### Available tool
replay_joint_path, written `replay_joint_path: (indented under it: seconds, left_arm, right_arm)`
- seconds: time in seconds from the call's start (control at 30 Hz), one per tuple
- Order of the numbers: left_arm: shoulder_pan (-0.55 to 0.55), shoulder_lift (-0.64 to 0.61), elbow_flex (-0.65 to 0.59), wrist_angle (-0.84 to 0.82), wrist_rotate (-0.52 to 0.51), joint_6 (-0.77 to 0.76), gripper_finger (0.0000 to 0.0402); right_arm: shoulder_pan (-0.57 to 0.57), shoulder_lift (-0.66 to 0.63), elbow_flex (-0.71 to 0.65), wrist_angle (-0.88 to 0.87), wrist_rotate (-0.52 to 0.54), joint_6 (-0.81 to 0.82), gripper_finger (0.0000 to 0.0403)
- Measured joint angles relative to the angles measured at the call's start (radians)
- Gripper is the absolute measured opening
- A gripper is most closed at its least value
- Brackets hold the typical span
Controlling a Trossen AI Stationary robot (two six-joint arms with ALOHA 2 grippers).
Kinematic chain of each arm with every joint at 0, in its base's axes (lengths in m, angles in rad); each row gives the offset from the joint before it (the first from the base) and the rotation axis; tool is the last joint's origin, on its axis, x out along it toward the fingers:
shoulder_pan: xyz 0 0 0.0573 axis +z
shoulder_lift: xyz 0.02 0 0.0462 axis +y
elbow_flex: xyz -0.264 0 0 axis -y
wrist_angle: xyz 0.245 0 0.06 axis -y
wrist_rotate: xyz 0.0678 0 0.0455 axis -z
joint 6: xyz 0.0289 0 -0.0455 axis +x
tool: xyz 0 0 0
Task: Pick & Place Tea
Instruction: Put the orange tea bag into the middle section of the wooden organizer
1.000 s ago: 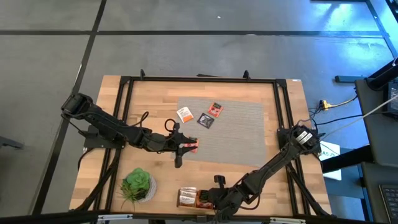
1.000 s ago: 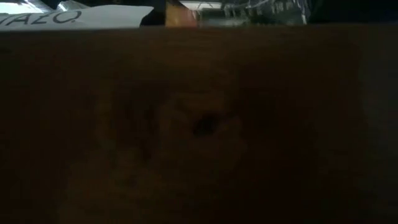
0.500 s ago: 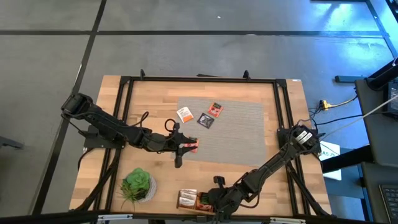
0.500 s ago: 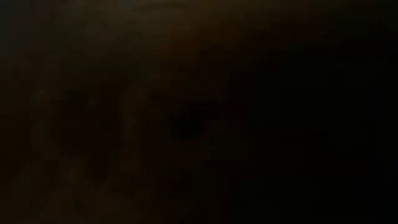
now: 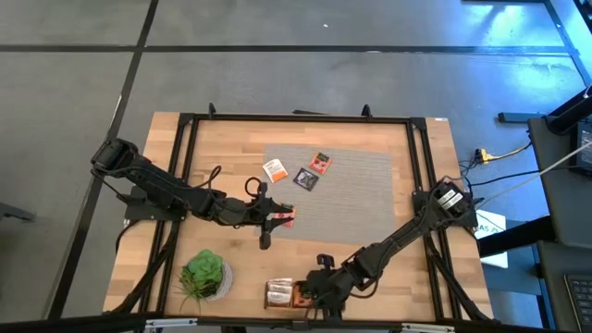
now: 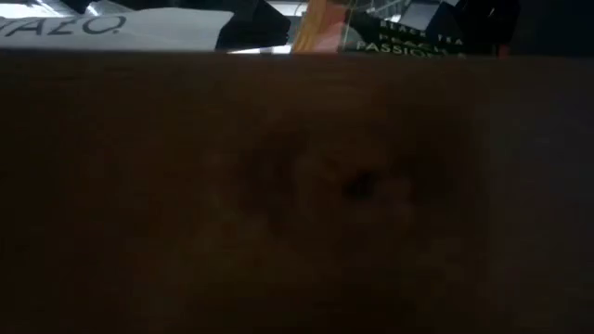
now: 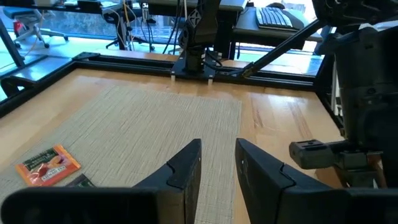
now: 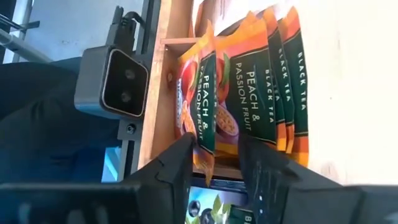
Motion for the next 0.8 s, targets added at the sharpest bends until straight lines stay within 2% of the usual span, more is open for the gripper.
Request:
replay_joint_path:
  seconds: [0.53, 0.8]
  left_arm:
    - [0.013, 0.0, 0.0, -0.001, 0.002, -0.002, 0.01]
    - [0.013, 0.0, 0.0, 0.001, 0.003, -0.002, 0.0096]
  right_arm:
    - [0.023, -0.027, 0.012, -0.013, 0.052, -0.026, 0.013]
    - [0.045, -0.128, 0.029, -0.106, 0.104, -0.158, 0.0129]
